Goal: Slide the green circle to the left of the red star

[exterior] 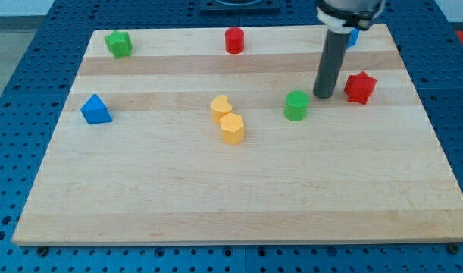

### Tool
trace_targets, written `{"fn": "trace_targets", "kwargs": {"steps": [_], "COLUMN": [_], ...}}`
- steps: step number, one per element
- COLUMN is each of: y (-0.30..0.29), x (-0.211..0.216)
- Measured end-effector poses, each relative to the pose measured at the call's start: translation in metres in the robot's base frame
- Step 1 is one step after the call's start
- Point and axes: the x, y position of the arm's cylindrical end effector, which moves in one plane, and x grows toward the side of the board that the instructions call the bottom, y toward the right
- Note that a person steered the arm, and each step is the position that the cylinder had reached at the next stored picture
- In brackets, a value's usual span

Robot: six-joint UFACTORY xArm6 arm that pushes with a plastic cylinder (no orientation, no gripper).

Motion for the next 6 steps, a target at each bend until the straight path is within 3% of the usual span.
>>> {"fn": "trace_targets", "kwargs": {"steps": [2, 4, 6], "y": [-0.027, -0.026, -0.071], "x": [0.067, 0.032, 0.041]}}
